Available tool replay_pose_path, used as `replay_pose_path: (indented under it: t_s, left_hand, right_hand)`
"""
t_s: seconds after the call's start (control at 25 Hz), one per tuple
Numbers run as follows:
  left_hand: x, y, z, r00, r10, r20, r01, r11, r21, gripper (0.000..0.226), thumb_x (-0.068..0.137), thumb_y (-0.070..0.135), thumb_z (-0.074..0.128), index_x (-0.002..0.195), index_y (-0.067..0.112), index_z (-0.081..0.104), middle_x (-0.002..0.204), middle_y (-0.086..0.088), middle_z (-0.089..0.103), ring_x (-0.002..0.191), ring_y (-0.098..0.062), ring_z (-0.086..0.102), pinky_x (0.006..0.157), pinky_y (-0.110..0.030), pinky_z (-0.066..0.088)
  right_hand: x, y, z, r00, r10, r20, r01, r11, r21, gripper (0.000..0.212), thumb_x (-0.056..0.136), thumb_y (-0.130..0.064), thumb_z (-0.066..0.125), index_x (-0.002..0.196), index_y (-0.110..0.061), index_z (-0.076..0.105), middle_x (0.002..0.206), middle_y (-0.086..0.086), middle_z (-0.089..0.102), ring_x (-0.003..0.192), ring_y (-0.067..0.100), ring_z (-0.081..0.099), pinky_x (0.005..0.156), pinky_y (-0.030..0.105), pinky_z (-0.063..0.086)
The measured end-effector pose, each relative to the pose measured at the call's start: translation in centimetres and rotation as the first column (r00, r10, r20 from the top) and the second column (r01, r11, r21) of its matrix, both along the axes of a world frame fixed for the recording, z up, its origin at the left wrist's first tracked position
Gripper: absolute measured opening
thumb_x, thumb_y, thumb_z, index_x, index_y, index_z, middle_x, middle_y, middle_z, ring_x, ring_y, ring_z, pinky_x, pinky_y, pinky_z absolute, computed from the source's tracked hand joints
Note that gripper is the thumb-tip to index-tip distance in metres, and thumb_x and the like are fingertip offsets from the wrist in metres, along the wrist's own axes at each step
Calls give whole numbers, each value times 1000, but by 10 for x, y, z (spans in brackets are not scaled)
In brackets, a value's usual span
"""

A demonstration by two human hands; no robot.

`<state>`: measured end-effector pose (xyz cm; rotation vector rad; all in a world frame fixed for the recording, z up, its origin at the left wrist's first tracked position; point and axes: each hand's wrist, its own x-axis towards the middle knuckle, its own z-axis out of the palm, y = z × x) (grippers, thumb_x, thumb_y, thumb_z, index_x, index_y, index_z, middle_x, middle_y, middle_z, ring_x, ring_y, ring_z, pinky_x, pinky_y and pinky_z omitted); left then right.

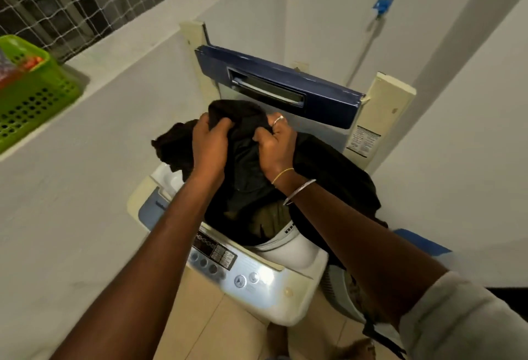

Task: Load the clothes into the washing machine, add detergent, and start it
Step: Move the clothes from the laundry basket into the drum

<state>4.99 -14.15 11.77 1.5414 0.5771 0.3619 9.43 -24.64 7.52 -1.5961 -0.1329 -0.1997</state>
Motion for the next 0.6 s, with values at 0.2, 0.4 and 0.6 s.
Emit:
replay_pose_path:
  t_s: [0.2, 0.4, 0.6]
  left_hand:
    - [-2, 28, -98, 857, -259, -445, 286, 958, -6, 39, 89, 24, 66, 126, 17, 56, 116, -6, 65, 101, -22, 64, 84, -32, 51]
    - [-21, 32, -183, 632, -363, -684, 497, 868, -1, 40, 86, 25, 74, 121, 18, 58, 113, -5, 64, 96, -23, 64, 84, -31, 51]
    - [-24, 14, -208, 600, -382, -703, 567, 823, 38, 24, 84, 26, 73, 106, 18, 65, 103, -11, 71, 95, -28, 69, 89, -39, 56]
  right_hand:
    - [10, -12, -101, 911, 137, -389, -333, 801, -498, 34, 81, -18, 69, 114, -12, 66, 111, 10, 69, 106, 28, 64, 87, 24, 44]
    - [9, -48, -144, 824, 148, -546, -532, 531, -659, 50, 87, -27, 70, 132, -10, 56, 129, 12, 63, 124, 30, 57, 104, 35, 44]
    - [3, -63, -130, 895, 222, -388, -447, 450, -773, 34, 90, -28, 63, 122, -20, 60, 121, 2, 66, 116, 25, 60, 93, 34, 49]
